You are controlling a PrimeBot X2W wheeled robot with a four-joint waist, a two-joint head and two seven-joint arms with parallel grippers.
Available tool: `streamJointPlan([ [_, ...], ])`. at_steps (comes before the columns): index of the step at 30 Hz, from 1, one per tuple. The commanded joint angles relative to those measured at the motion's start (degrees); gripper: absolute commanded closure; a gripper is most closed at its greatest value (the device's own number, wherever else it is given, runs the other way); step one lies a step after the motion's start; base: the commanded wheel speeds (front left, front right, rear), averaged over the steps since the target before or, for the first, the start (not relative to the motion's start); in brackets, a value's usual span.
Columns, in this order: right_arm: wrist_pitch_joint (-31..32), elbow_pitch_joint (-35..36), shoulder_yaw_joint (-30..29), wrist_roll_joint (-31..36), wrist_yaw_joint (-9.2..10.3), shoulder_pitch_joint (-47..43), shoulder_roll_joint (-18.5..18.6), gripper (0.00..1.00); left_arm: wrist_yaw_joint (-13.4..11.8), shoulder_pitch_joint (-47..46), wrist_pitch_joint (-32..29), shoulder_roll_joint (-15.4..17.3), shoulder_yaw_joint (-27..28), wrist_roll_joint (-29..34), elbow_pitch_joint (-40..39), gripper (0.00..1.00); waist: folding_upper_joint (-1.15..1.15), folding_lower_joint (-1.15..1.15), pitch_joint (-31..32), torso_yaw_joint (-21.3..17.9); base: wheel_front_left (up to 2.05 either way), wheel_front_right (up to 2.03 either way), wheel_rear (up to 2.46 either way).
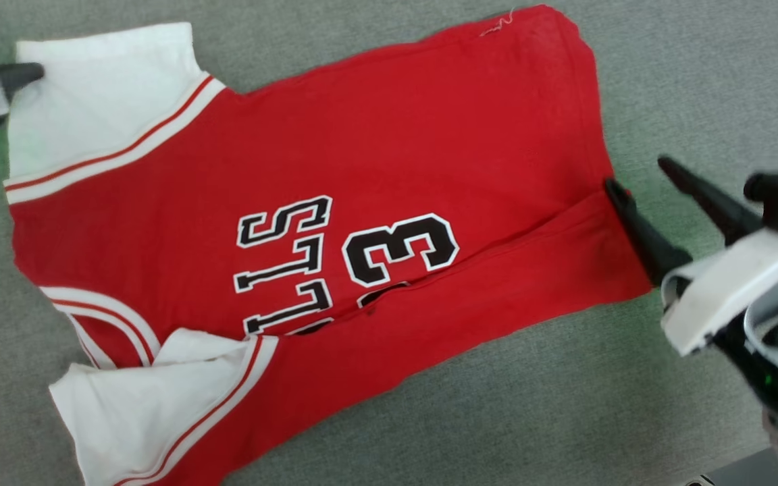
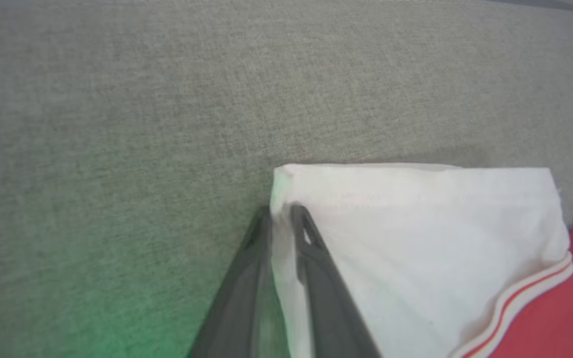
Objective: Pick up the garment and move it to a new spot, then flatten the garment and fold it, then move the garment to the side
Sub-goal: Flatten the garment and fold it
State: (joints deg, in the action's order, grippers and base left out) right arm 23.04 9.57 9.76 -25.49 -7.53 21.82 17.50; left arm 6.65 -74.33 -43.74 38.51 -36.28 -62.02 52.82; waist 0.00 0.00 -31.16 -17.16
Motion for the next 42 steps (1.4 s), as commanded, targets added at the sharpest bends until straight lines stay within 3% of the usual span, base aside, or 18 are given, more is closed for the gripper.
streamJointPlan([
  [1,0.55,-0.47,0.41,-0.96,0.09,2.34,0.47,0.00,0.65,3.05,-0.52,-3.10,-1.66,-0.40,0.88,1.00,0.00,0.00,-0.40,0.57,0.00,0.00,0.00],
  [6,5.70,-5.92,4.04,-3.80,0.09,12.48,1.71,0.00,0.79,1.75,0.94,-3.96,-2.00,-0.40,1.04,1.00,0.00,0.00,-1.08,2.01,0.00,0.00,0.00],
  [12,16.74,-18.31,8.73,-7.80,0.09,27.25,4.64,0.00,0.90,-0.15,1.92,-6.24,-2.88,-0.67,0.23,1.00,0.00,0.00,-2.78,4.85,0.00,0.00,0.00],
  [16,20.30,-26.60,9.74,-7.84,0.09,35.95,5.80,0.00,0.93,-1.07,2.23,-7.53,-3.98,-1.15,-1.23,1.00,0.00,0.00,-4.07,6.85,0.00,0.00,0.00],
  [27,25.41,-43.23,17.40,-9.60,0.08,44.03,4.63,0.02,0.95,-1.17,3.40,-8.93,-7.90,-3.27,-4.79,1.00,0.00,0.00,-5.04,9.91,0.00,0.00,0.00],
  [28,25.59,-44.06,18.16,-10.18,0.08,44.00,4.51,0.49,0.95,-1.04,3.47,-9.03,-8.27,-3.54,-5.00,1.00,0.00,0.00,-4.92,10.09,0.00,0.00,0.00],
  [29,25.66,-44.83,18.68,-10.71,0.06,44.09,4.53,0.89,0.95,-0.85,3.69,-9.09,-8.54,-3.89,-5.19,1.00,0.00,0.00,-4.71,10.27,0.00,0.00,0.00],
  [30,25.43,-45.43,19.25,-11.20,0.05,44.14,4.65,1.00,0.95,-0.69,3.85,-9.15,-8.76,-4.28,-5.41,1.00,0.00,0.00,-4.48,10.42,0.00,0.00,0.00],
  [35,19.81,-47.03,19.98,-11.59,0.08,44.87,6.13,1.00,0.96,-0.36,6.99,-9.42,-9.17,-6.50,-7.41,1.00,0.00,0.00,-2.26,11.38,0.00,0.00,0.00],
  [42,12.48,-48.07,22.46,-13.94,0.09,42.41,7.94,1.00,0.92,1.33,17.37,-9.10,-9.14,-9.37,-10.80,1.00,0.00,0.00,4.93,13.56,0.00,0.00,0.00],
])
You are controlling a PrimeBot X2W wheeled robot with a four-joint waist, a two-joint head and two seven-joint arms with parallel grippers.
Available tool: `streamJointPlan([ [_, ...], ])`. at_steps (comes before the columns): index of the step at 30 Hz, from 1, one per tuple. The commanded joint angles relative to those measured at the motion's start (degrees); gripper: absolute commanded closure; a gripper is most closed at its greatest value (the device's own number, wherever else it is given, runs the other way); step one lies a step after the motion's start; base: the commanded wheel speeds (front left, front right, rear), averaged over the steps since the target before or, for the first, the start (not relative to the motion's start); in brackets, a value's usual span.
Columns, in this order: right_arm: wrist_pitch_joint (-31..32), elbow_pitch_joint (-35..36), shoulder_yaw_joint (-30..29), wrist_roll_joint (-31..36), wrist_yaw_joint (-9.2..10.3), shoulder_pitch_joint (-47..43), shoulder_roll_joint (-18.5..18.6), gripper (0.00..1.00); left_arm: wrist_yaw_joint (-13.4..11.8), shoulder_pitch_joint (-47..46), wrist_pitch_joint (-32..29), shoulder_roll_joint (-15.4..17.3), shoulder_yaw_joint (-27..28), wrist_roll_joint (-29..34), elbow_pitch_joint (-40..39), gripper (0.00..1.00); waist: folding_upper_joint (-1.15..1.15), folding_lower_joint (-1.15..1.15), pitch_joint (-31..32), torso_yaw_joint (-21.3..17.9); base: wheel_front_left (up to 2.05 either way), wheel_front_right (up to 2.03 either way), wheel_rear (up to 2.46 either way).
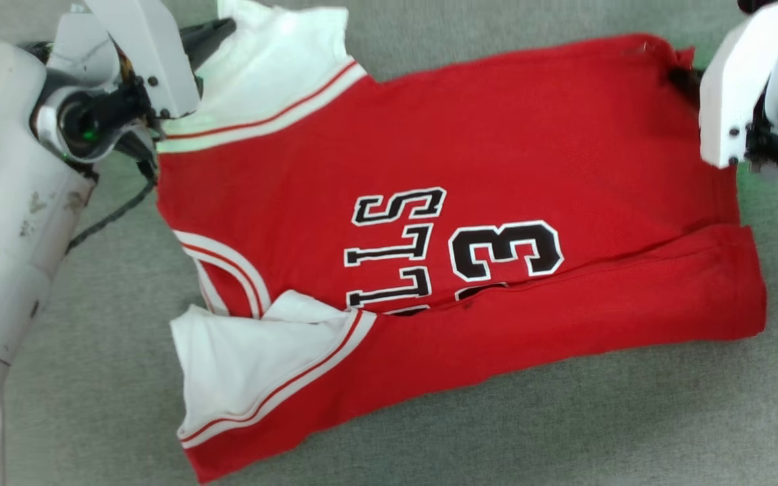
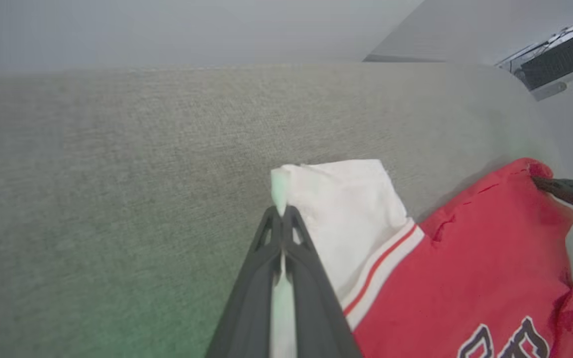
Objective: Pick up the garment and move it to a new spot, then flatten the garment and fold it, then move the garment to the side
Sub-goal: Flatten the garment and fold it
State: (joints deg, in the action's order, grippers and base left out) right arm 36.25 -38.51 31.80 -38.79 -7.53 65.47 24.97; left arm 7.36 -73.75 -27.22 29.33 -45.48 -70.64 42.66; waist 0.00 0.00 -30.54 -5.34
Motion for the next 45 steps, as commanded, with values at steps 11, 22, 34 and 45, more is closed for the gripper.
streamJointPlan([
  [11,-7.82,6.00,3.32,-6.27,0.09,-11.57,7.28,1.00,0.20,11.19,10.11,5.12,-3.69,-7.20,-17.28,1.00,0.00,0.00,15.50,5.15,0.00,0.00,0.00],
  [22,-8.95,13.83,0.81,-9.47,0.09,-24.65,13.52,1.00,0.20,28.78,19.79,14.40,-6.32,-10.98,-35.26,1.00,0.00,0.00,18.22,6.42,0.00,0.00,0.00],
  [34,-7.00,18.89,-6.61,-8.10,0.09,-35.07,14.01,1.00,-0.49,40.05,28.86,17.78,-8.06,-8.60,-37.28,1.00,0.00,0.00,16.40,6.25,0.00,0.00,0.00],
  [45,-4.26,20.43,-10.09,-5.33,0.09,-39.95,11.60,1.00,-2.82,44.14,30.22,17.54,-9.97,-7.82,-36.99,1.00,0.00,0.00,14.91,5.82,0.00,0.00,0.00],
])
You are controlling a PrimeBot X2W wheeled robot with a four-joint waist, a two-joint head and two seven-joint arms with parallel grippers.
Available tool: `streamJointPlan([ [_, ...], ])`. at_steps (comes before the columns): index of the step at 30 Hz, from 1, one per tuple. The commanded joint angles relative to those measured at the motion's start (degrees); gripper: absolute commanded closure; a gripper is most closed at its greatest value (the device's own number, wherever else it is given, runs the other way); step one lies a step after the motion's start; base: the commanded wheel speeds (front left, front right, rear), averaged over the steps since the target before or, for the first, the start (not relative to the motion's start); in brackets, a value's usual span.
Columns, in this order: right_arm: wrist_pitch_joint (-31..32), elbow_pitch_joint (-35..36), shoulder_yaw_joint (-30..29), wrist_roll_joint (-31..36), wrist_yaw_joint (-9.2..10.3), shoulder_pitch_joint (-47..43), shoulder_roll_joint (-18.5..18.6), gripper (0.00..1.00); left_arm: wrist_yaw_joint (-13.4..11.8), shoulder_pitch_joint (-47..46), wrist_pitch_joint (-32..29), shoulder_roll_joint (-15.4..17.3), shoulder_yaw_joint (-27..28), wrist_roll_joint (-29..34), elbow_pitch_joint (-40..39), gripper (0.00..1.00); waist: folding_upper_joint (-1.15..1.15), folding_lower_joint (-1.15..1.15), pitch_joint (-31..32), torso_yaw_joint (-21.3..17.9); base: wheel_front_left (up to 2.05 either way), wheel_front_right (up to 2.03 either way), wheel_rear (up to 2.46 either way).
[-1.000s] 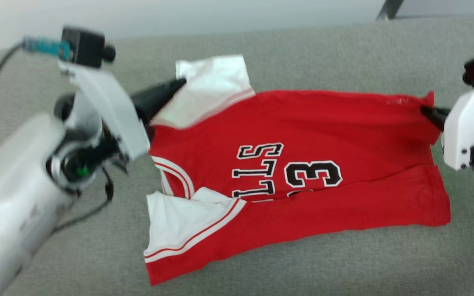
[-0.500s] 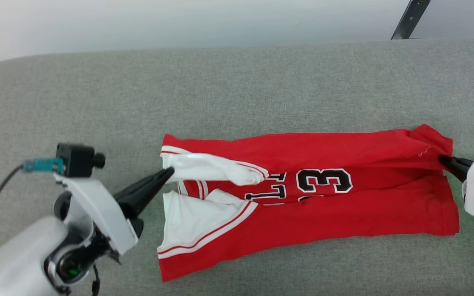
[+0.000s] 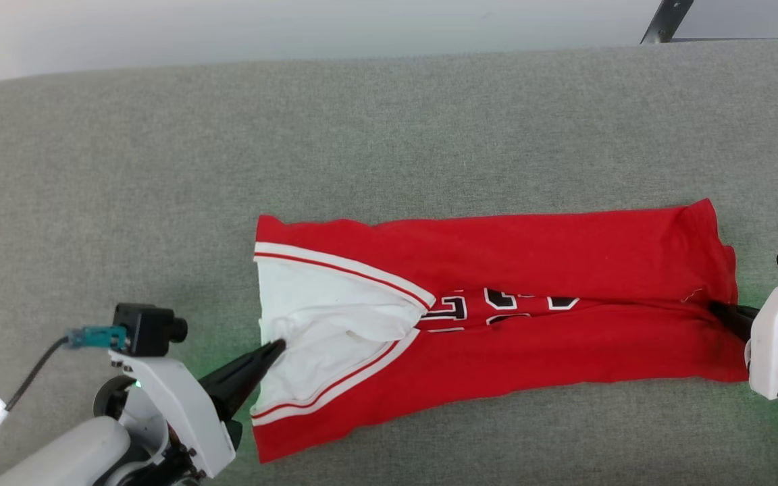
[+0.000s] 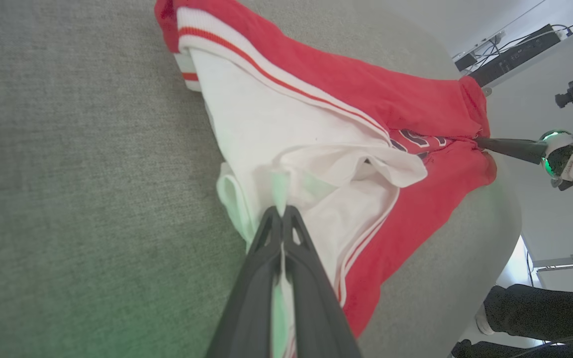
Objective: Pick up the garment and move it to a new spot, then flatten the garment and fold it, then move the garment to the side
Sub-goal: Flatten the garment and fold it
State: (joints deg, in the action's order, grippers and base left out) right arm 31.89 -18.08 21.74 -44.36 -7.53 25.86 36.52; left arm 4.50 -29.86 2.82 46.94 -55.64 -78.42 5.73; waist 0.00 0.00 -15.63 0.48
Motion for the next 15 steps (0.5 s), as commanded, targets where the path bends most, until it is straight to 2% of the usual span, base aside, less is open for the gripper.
streamJointPlan([
  [1,0.22,0.01,-0.29,0.56,0.09,-0.79,-0.18,1.00,-0.23,0.56,0.30,-0.10,-0.07,0.42,0.00,1.00,0.00,0.00,-0.13,0.03,0.00,0.00,0.00],
  [6,-0.46,-0.07,-1.78,2.15,0.09,-1.55,-1.49,1.00,-1.87,0.65,1.91,-1.13,-0.23,2.07,1.34,1.00,0.00,0.00,-0.55,0.19,0.00,0.00,0.00],
  [7,-0.86,-0.18,-2.15,2.66,0.09,-1.41,-1.86,0.81,-2.24,0.61,2.46,-1.31,-0.13,2.44,1.59,0.83,0.00,0.00,-0.55,0.16,0.00,0.00,0.00],
  [8,-1.38,-0.25,-2.53,3.12,0.09,-1.23,-2.20,0.36,-2.61,0.61,3.15,-1.56,0.08,2.64,1.79,0.56,0.00,0.00,-0.51,0.12,0.00,0.00,0.00],
  [9,-1.94,-0.22,-2.94,3.44,0.09,-0.99,-2.57,0.00,-3.02,0.81,3.93,-1.86,0.54,2.40,1.97,0.06,0.00,0.00,-0.42,0.04,0.00,0.00,0.00],
  [10,-2.48,-0.25,-3.47,3.79,0.09,-0.75,-2.97,0.00,-3.22,1.08,4.53,-2.03,0.77,2.22,2.08,0.00,0.00,0.00,-0.28,-0.04,0.00,0.00,0.00],
  [15,-2.21,0.65,-5.26,2.89,0.09,-1.33,-3.84,0.00,-5.23,2.24,8.32,-1.98,2.22,3.16,1.36,0.00,0.00,0.00,0.96,-0.18,0.00,0.00,0.00],
])
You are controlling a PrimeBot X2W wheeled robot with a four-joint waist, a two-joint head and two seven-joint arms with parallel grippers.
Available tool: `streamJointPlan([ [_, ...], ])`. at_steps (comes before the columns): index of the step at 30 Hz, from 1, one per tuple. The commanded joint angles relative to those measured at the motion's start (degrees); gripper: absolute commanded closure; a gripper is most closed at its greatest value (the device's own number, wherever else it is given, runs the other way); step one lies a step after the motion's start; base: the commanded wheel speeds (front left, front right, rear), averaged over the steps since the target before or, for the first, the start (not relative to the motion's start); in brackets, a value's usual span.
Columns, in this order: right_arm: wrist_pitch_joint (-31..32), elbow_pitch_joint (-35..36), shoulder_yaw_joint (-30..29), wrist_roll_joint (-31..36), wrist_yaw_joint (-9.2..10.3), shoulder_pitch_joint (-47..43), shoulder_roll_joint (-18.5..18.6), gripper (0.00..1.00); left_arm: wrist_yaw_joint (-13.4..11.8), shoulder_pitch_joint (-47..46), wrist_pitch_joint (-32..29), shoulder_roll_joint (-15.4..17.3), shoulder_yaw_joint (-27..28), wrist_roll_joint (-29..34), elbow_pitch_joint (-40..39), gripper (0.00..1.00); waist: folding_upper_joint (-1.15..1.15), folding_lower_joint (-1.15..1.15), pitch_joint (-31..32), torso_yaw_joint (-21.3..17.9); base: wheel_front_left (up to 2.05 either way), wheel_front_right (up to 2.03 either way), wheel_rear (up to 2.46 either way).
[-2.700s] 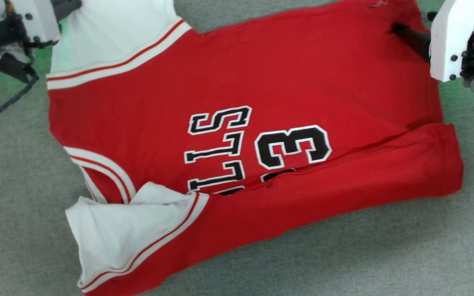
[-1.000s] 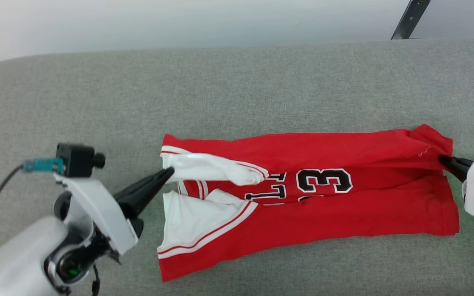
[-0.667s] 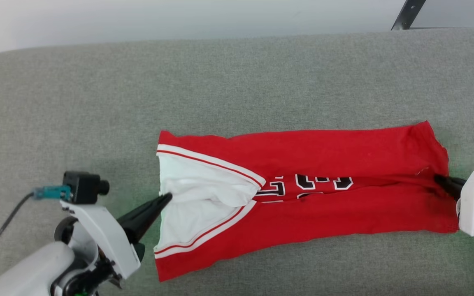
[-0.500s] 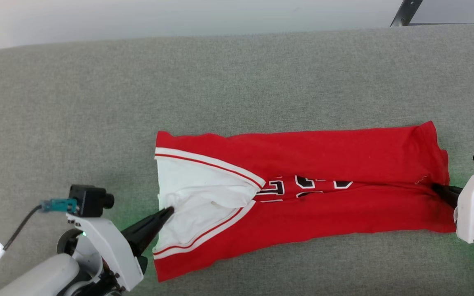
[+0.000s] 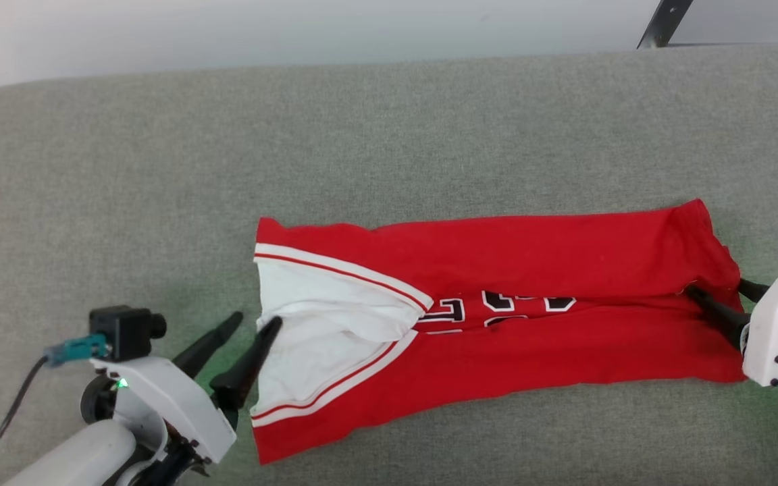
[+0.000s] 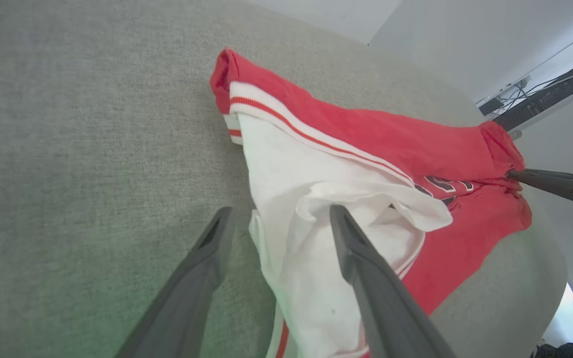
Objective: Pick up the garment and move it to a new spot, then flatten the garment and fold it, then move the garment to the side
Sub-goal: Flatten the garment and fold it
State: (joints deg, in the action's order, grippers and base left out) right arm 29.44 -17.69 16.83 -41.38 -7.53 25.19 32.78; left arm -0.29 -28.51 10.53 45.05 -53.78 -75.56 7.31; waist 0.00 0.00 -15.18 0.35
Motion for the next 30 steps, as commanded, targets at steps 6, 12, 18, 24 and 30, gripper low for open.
streamJointPlan([
  [6,4.02,0.80,-3.14,-1.59,0.09,-2.49,1.21,0.00,-4.41,3.69,3.96,-2.11,3.16,2.26,-2.15,0.00,0.00,0.00,2.48,0.89,0.00,0.00,0.00],
  [12,9.75,0.72,-6.23,-2.48,0.09,-4.85,2.23,0.00,-7.92,10.38,4.63,-7.34,10.77,3.60,-4.41,0.00,0.00,0.00,3.51,3.33,0.00,0.00,0.00],
  [18,12.94,0.58,-9.87,-0.85,0.09,-5.91,2.92,0.00,-8.43,18.80,4.56,-14.69,20.96,11.95,-6.00,0.00,0.00,0.00,2.84,6.42,0.00,0.00,0.00],
  [24,18.35,-1.07,-11.84,1.36,0.09,-5.32,2.60,0.00,-7.83,22.00,4.56,-20.64,25.65,27.49,-3.65,0.00,0.00,0.00,1.63,8.77,0.00,0.00,0.00],
  [30,23.30,-3.79,-13.30,4.12,0.09,-4.86,2.14,0.00,-5.67,22.57,4.58,-26.88,31.13,38.99,-1.35,0.00,0.00,0.00,0.03,11.08,0.00,0.00,0.00],
])
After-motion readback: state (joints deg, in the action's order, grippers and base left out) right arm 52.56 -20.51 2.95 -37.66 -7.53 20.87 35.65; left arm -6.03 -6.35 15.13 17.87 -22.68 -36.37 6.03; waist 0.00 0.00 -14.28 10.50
